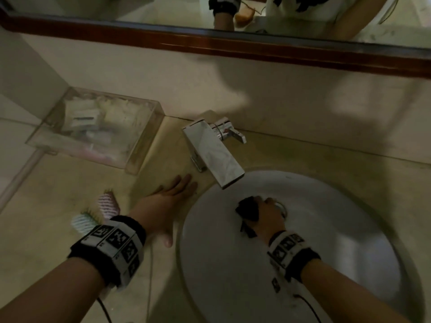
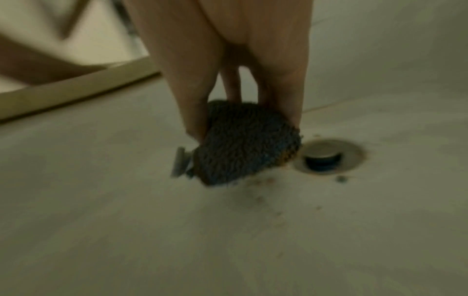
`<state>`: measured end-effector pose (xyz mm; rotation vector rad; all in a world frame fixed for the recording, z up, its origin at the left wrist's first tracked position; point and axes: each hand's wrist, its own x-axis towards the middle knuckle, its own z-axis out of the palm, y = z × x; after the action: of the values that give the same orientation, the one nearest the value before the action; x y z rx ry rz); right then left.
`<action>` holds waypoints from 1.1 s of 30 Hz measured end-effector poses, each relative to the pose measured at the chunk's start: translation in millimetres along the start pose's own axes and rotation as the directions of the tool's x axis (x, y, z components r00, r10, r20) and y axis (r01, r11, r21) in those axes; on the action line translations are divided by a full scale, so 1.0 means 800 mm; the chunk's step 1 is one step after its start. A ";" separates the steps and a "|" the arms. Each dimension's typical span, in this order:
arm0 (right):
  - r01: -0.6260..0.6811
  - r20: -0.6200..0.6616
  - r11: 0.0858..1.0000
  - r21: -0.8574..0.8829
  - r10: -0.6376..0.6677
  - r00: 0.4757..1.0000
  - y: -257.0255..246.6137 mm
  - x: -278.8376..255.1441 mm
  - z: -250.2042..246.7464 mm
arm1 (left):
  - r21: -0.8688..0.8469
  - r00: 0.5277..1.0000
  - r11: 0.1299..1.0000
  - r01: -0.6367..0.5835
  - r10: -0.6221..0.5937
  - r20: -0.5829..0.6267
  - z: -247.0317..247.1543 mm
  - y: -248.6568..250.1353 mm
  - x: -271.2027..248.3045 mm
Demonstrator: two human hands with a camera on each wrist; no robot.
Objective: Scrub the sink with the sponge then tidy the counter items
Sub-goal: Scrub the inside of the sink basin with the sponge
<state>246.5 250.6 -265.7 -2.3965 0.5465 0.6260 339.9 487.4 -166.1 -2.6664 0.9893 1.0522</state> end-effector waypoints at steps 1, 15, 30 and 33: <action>-0.041 -0.067 0.998 0.046 0.044 0.997 0.005 0.007 -0.006 | 0.004 1.000 1.000 0.004 -0.004 0.008 -0.001 0.001 0.000; 0.439 0.320 0.833 -0.336 -0.337 0.885 -0.046 -0.015 0.051 | 0.069 0.999 0.997 0.027 -0.028 0.016 0.001 -0.003 0.009; 0.478 0.511 0.853 -0.210 -0.321 0.797 -0.042 -0.074 0.051 | 0.062 0.998 0.997 0.050 -0.051 0.024 -0.004 0.005 0.005; 0.358 0.265 0.906 -0.228 -0.296 0.918 -0.040 -0.018 0.032 | 0.051 0.999 0.998 0.042 -0.043 0.012 -0.004 0.004 0.003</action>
<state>243.6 293.9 -261.9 -2.5428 -0.0510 0.8483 341.2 482.6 -165.1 -2.6246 0.9400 1.0208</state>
